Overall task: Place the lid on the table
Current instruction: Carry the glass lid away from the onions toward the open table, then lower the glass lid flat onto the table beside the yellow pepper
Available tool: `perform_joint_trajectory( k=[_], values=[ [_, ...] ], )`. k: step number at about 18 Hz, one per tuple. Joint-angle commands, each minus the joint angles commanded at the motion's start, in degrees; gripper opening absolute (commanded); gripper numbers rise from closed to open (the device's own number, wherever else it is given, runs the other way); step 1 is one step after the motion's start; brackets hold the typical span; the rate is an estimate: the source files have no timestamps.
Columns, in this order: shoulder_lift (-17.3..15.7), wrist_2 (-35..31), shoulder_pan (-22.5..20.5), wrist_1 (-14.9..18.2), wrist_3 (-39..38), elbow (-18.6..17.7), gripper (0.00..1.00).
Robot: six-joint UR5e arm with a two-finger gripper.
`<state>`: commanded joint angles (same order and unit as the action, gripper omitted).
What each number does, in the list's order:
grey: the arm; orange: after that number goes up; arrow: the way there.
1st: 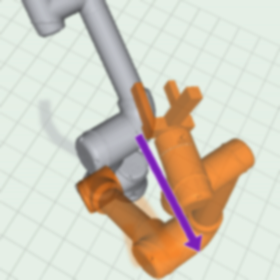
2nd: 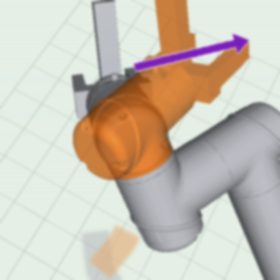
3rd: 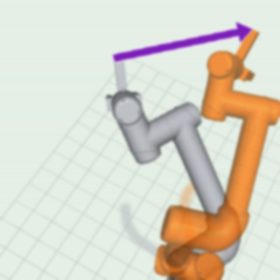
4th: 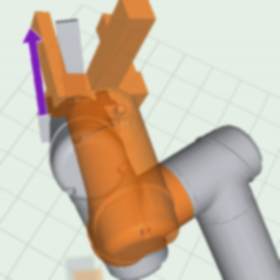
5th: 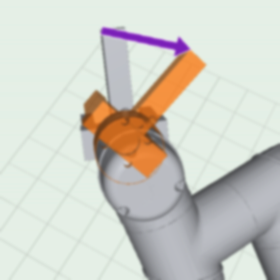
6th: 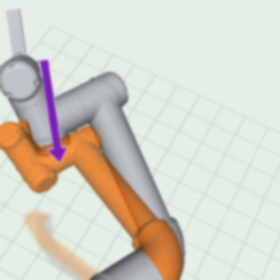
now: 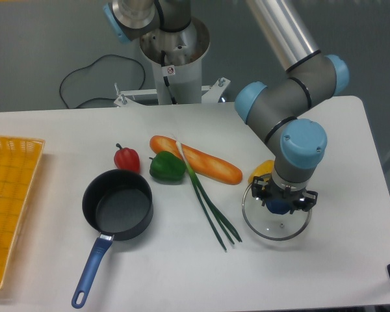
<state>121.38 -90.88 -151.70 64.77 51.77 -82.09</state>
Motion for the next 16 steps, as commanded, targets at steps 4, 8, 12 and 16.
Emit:
perform_joint_trajectory(
  k=[4, 8, 12, 16],
  values=[
    [-0.2, -0.1, 0.1, 0.3, -0.4, 1.0, 0.55],
    [-0.3, -0.2, 0.3, 0.4, -0.6, 1.6, 0.55],
    [0.3, 0.4, 0.3, 0.4, -1.1, 3.0, 0.55],
    [1.2, 0.6, -0.1, 0.4, -1.4, 4.6, 0.55]
  ],
)
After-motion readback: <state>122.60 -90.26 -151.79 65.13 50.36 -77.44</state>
